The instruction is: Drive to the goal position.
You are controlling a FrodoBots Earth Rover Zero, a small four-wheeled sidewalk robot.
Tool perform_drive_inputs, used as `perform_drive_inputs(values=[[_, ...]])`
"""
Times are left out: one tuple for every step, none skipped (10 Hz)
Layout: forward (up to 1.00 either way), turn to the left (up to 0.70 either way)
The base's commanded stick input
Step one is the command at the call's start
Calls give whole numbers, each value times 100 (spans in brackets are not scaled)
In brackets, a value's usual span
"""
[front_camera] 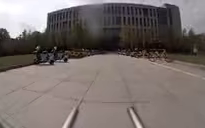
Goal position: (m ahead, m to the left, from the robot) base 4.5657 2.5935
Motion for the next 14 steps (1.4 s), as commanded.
perform_drive_inputs(values=[[100, -8], [100, 2], [100, 2], [100, 2], [100, 2], [100, 2], [100, 2], [100, 2], [100, 2], [100, 2], [100, 2], [100, 2], [100, 2], [100, 2]])
